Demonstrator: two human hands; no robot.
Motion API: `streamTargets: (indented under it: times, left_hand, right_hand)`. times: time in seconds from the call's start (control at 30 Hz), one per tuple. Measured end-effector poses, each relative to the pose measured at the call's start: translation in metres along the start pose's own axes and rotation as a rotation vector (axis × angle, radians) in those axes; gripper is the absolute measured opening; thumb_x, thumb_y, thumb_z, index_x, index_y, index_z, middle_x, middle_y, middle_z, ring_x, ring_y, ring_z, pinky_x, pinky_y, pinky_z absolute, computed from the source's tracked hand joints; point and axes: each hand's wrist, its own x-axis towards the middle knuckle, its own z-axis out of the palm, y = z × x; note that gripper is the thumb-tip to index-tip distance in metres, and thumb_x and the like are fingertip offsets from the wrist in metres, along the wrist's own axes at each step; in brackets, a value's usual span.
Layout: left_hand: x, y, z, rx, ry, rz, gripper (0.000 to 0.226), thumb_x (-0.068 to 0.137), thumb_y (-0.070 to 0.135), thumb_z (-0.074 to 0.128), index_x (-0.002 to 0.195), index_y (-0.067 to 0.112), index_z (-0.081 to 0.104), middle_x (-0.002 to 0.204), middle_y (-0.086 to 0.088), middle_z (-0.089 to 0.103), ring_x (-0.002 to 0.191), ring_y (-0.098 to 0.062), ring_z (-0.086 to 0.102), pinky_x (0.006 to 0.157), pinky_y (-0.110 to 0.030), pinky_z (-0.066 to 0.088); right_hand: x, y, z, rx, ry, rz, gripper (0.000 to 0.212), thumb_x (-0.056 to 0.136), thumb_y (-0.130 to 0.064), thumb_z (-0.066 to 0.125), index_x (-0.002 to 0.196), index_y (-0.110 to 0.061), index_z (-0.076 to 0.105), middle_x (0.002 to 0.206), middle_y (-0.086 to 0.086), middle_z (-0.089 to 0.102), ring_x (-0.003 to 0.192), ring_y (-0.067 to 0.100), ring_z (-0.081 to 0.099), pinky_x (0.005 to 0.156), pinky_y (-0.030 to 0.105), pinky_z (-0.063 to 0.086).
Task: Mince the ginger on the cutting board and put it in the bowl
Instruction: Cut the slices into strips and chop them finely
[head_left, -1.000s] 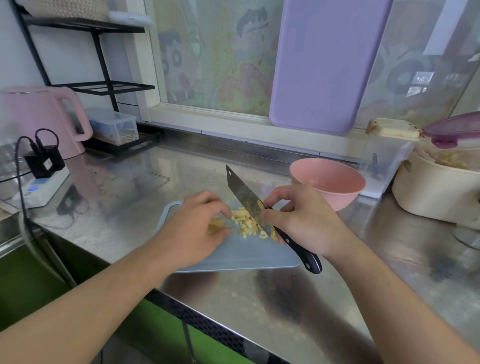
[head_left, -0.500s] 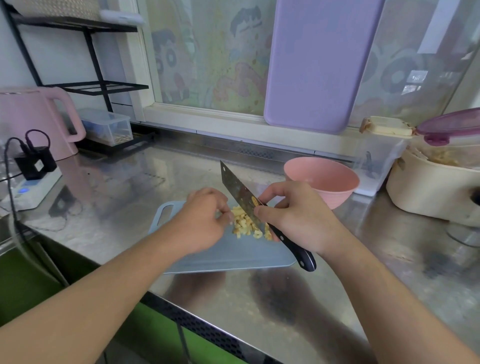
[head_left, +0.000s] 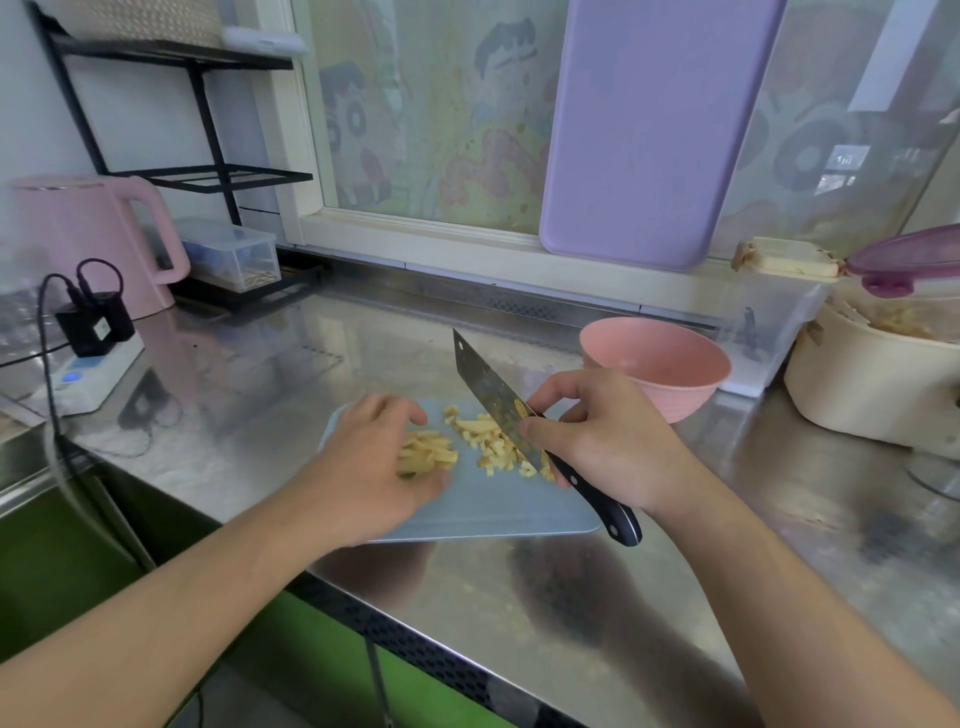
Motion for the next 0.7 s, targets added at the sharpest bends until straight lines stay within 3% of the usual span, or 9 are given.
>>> streamTargets:
  times: [0.07,0.1,0.23,0.3,0.53,0.7]
  left_hand:
    - [-0.002,-0.002,0.001,0.033,-0.089,-0.058,0.072,0.087,0.060,0.071,0.147,0.036,0.038,0.144,0.018,0.034,0.139,-0.009,0.032,0.113,-0.038,0.041]
    - [-0.002,-0.003,0.001,0.038,-0.096,-0.068,0.073,0.089,0.060,0.070,0.149,0.034,0.037,0.144,0.016,0.036,0.139,-0.010,0.033,0.113,-0.039,0.041]
    - [0.001,-0.007,-0.002,0.070,-0.038,-0.041,0.052,0.096,0.047,0.066,0.143,0.035,0.047,0.129,0.018,0.045,0.127,-0.010,0.044,0.107,-0.036,0.044]
    - [0.002,-0.010,-0.003,0.082,-0.018,-0.020,0.047,0.097,0.044,0.066,0.141,0.037,0.049,0.132,0.018,0.050,0.125,-0.008,0.046,0.104,-0.033,0.045]
    - [-0.007,-0.020,0.006,0.006,0.087,0.047,0.039,0.095,0.050,0.065,0.132,0.042,0.054,0.126,0.024,0.051,0.117,-0.001,0.047,0.093,-0.026,0.043]
    - [-0.009,-0.018,0.012,-0.044,0.128,0.077,0.040,0.093,0.060,0.060,0.129,0.044,0.051,0.127,0.026,0.045,0.126,-0.002,0.040,0.101,-0.029,0.043]
  right_hand:
    - [0.000,0.000,0.001,0.003,-0.005,0.005,0.008,0.093,-0.022,0.068,0.088,-0.017,0.071,0.054,0.010,0.070,0.043,0.014,0.054,0.058,0.029,0.050]
    - [0.000,-0.001,0.002,0.007,-0.011,0.008,0.008,0.093,-0.022,0.068,0.088,-0.017,0.071,0.054,0.010,0.070,0.043,0.014,0.054,0.058,0.029,0.050]
    - [-0.002,-0.004,0.008,0.067,-0.022,0.036,0.009,0.093,-0.020,0.069,0.087,-0.014,0.071,0.055,0.012,0.070,0.043,0.015,0.054,0.052,0.024,0.047]
    - [-0.002,-0.005,0.013,0.099,-0.018,0.055,0.009,0.093,-0.019,0.070,0.086,-0.012,0.071,0.054,0.012,0.069,0.043,0.017,0.053,0.050,0.022,0.044]
    - [-0.005,-0.008,0.030,0.085,-0.024,0.070,0.012,0.094,-0.021,0.069,0.087,-0.012,0.069,0.053,0.010,0.069,0.042,0.016,0.053,0.048,0.020,0.042]
    - [-0.007,-0.011,0.036,0.048,-0.043,0.057,0.012,0.094,-0.025,0.068,0.085,-0.017,0.069,0.055,0.009,0.070,0.041,0.011,0.053,0.049,0.021,0.044]
